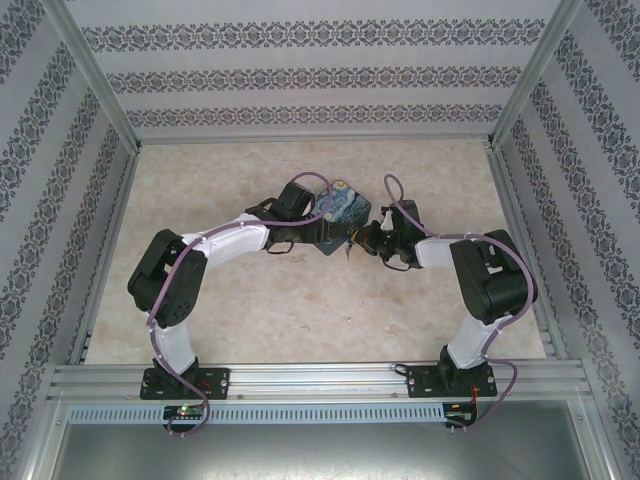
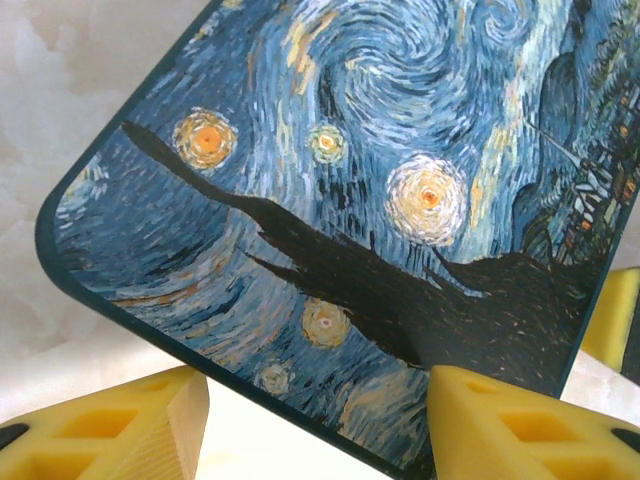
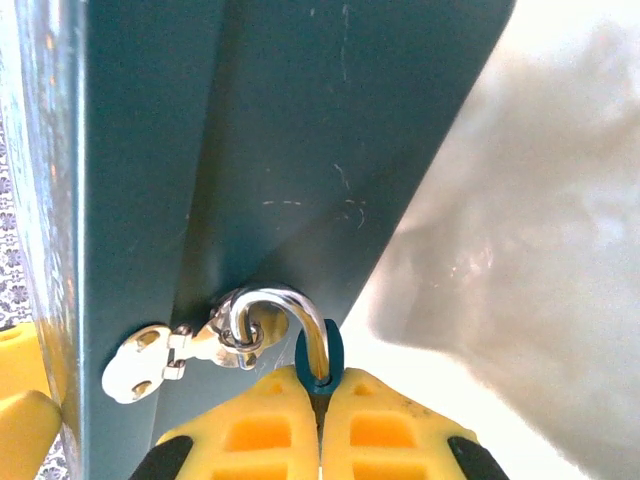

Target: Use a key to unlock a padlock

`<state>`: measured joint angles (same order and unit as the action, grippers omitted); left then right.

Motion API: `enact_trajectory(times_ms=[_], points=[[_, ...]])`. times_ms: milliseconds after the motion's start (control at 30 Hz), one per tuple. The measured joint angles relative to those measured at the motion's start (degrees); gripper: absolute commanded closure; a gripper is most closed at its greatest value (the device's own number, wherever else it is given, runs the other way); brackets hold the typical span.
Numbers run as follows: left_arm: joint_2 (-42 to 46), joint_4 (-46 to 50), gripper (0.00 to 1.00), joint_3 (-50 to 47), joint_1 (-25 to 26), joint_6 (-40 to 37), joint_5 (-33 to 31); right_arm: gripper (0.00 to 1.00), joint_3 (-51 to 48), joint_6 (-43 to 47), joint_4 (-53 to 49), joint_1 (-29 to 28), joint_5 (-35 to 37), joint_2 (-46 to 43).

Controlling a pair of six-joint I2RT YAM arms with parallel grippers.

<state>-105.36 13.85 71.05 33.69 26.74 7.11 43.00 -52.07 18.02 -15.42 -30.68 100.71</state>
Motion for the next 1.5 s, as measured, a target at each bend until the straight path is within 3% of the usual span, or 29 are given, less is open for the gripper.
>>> enact_trajectory(times_ms=[467,633,900,1067,1233,1400,1500], points=[[-0.90,1.84,0.43,1.95,0.00,-0.44,0.35,1.00,6.88,4.63,-6.03,6.14,-1.57,3.93],[-1.22,3.56,0.37,3.08,0.00,-0.94,0.31,1.00,6.78,6.03,-7.58,8.66,-1.77,3.78],[-1.77,10.32,0.27,6.64,0.00,-2.14,-0.04,1.00,-2.16,5.97,-7.48,7.39,-3.34,-6.01],[-1.84,13.99,0.23,9.29,-0.04,-2.34,0.92,1.00,-8.31,4.87,-7.52,0.33,-2.86,-14.93],[-1.49,14.25,0.21,11.21,-1.20,-2.32,2.58,1.00,-11.19,1.66,-6.34,-11.67,0.04,-19.37],[1.60,14.58,0.20,10.80,-5.03,-2.29,2.95,1.00,-11.10,-1.79,-3.32,-22.88,4.59,-17.90],[5.25,14.82,0.20,9.86,-7.39,-2.29,2.93,1.00,-9.11,-3.91,-0.31,-28.57,6.71,-12.68]])
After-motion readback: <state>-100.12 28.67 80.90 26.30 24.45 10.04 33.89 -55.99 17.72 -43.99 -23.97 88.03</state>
